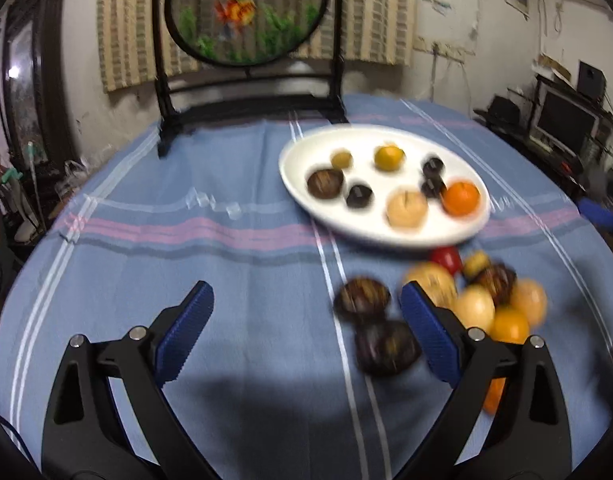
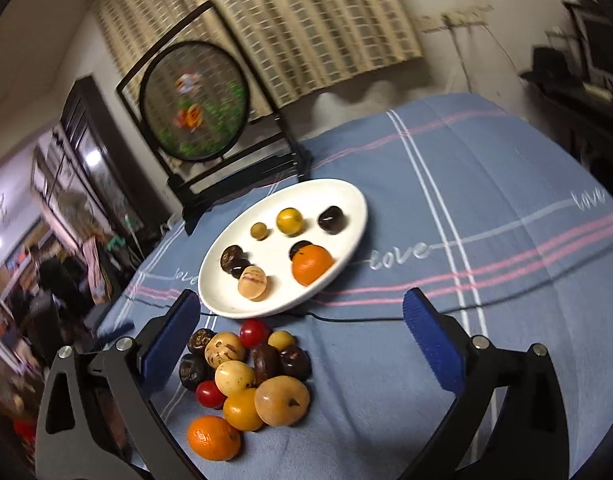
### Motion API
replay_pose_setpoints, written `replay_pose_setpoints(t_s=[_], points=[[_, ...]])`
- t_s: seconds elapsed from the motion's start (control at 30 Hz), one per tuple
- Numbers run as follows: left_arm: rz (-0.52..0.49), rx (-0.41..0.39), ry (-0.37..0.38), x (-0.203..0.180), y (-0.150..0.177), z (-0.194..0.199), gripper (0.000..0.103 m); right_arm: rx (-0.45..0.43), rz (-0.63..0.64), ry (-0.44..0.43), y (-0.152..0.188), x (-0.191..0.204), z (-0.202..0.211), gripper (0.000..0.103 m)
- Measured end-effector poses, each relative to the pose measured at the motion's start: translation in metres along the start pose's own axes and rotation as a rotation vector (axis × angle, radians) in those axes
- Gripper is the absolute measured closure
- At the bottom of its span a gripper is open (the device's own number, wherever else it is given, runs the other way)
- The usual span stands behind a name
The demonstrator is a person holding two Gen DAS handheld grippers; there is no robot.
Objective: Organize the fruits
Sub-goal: 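Grasp another dark maroon fruit from the cluster with the left tool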
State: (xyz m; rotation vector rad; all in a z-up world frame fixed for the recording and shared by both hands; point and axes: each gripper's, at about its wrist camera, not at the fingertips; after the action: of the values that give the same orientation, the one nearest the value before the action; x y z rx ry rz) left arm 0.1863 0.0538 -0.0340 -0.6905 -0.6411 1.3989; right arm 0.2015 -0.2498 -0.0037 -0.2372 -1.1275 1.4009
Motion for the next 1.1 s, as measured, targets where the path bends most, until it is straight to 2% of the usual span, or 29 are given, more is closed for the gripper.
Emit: replay_pose_setpoints(t_s=[0.1,0.2,0.33,0.43,0.5,0.63,0.67,0.8,0.9,0.93,1.0,1.1], points=[[-0.048,0.028,0.019,-0.011,0.013,0.002,0.007,0.012,-0.067,-0.011,-0.001,-0.013,0.001,0.001],[-0.079,0.013,0.031,-0.018,0.016,0.006,0.004,0.024,-0.111,-0.031,-0.001,-0.019,0.001,0.001],[-0.115,0.048,0.05,-0.027,0.017,-0.003,0.004,0.03,-0.114,-0.032,-0.001,-0.017,0.001,0.001],[-0.141,0.09,0.023,-0.034,0.017,-0.018,0.004,0.04,-0.102,-0.039,0.0,-0.013,-0.001,0.001],[-0.145,0.09,-0.019,-0.034,0.015,-0.024,0.002,0.048,-0.09,-0.039,0.001,-0.01,-0.002,0.001],[-0.091,0.139,0.047,-0.02,0.015,-0.032,0.002,0.056,-0.08,-0.037,0.0,-0.009,-0.003,0.001],[-0.088,0.145,0.04,-0.018,0.016,-0.031,0.002,0.056,-0.082,-0.036,0.0,-0.01,-0.003,0.001],[-0.077,0.122,-0.069,-0.004,0.018,-0.02,0.002,0.051,-0.089,-0.032,-0.001,-0.013,-0.001,0.001],[-0.007,0.138,-0.086,0.012,0.017,-0.022,0.002,0.057,-0.088,-0.041,-0.001,-0.011,-0.002,0.001],[0.003,0.149,-0.069,0.014,0.017,-0.024,0.002,0.06,-0.086,-0.044,0.0,-0.011,-0.003,0.001],[-0.022,0.169,-0.056,0.008,0.018,-0.029,0.002,0.068,-0.074,-0.049,0.001,-0.008,-0.004,0.001],[-0.109,0.176,-0.039,-0.011,0.019,-0.033,0.002,0.075,-0.052,-0.048,0.003,-0.003,-0.006,0.001]])
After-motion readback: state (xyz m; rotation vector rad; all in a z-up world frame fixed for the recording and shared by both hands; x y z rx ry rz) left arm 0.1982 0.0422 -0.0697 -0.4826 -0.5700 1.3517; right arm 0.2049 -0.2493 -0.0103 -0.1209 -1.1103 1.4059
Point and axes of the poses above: each gripper's, at about its wrist camera, not at the fingertips, and z roughly against the way its jaws point, x to its left, y to its underside
